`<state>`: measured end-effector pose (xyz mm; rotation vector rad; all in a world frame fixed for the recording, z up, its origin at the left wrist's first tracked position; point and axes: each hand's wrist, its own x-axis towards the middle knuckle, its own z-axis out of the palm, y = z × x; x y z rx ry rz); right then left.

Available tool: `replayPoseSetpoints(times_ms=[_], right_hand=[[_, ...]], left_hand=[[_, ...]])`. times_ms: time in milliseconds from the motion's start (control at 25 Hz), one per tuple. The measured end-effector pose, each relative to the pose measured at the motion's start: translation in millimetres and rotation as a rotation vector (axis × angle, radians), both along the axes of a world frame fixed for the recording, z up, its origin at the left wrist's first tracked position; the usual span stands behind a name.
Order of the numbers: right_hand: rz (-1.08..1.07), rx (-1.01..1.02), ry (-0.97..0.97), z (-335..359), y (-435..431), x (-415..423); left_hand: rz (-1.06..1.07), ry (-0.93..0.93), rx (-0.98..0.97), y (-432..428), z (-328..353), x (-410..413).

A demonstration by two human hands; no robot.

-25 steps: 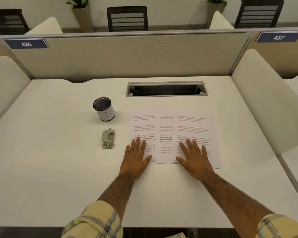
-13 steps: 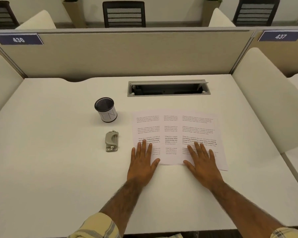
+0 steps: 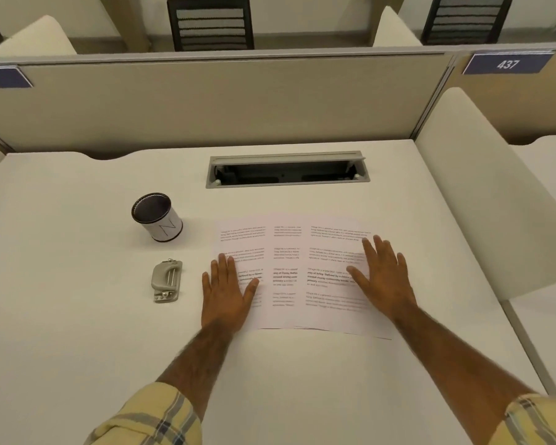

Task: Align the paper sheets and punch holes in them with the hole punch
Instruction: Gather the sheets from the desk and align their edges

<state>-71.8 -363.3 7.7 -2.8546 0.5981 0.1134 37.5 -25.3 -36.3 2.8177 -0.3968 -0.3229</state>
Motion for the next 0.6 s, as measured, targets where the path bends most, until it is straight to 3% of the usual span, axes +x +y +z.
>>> replayPoseSetpoints(times_ms=[320,600], right_hand=[[0.006,0.078,0.102,-7.8,-57.6,55.3],[0.036,0.106,0.206,-5.1,-63.3,72.3]], left_hand=[[0.075,-0.024,-0.005,-34.0,6.6,-3.3],[-0.081,-0.051,0.032,-51.2,1.0,-1.8]])
